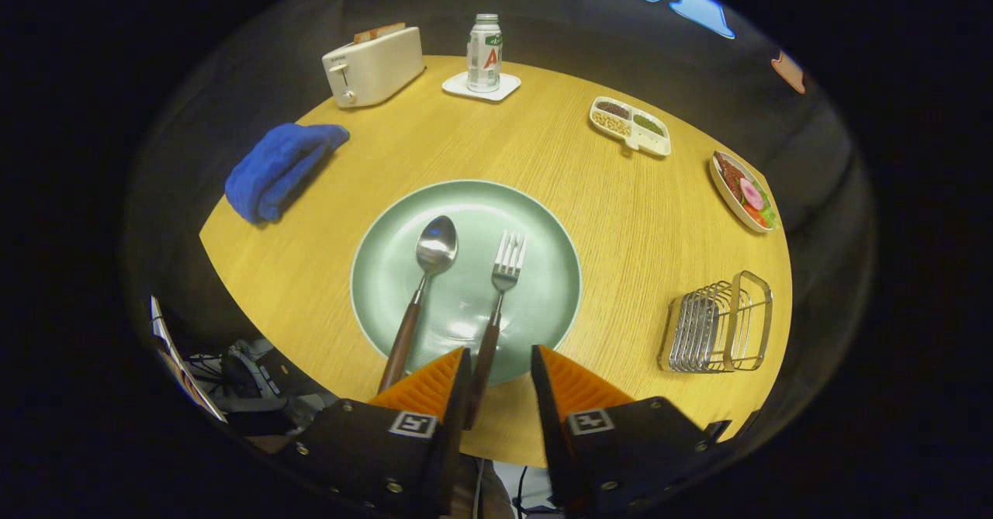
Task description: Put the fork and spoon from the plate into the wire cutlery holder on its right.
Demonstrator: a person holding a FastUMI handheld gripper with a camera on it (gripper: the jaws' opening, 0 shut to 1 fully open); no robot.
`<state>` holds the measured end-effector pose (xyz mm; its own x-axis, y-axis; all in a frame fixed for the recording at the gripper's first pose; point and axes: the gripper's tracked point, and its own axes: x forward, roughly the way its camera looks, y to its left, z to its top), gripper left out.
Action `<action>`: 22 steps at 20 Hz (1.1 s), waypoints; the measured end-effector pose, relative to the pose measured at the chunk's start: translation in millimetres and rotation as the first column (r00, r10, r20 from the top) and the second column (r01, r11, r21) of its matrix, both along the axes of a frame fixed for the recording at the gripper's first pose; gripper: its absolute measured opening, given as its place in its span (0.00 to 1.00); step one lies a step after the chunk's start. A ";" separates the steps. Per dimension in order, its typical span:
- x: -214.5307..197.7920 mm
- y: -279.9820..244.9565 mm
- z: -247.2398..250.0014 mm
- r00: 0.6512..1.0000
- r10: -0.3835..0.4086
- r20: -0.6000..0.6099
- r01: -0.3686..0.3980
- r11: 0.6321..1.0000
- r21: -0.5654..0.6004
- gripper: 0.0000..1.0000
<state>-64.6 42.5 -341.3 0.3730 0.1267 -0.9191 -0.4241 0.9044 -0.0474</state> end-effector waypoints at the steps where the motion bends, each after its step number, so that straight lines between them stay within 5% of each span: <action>1: -1.5 1.1 -2.7 1.000 -0.002 -0.023 0.002 1.000 0.000 0.37; 11: 7.5 18.3 -35.6 0.990 -0.010 -0.144 0.003 0.999 -0.052 0.36; 13: 10.1 12.2 -23.2 0.983 -0.022 -0.180 0.010 0.998 -0.066 0.10; 15: 13.3 13.0 -33.1 0.979 -0.013 -0.202 -0.001 0.998 -0.067 0.10; 16: 9.4 10.6 -35.5 0.975 0.003 -0.224 -0.020 0.997 -0.075 0.00; 22: 12.7 -9.9 -7.6 0.947 0.093 -0.307 -0.120 0.990 -0.071 0.00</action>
<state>-51.9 32.6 -349.0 0.0647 0.0643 -0.9958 -0.5243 0.8512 0.0209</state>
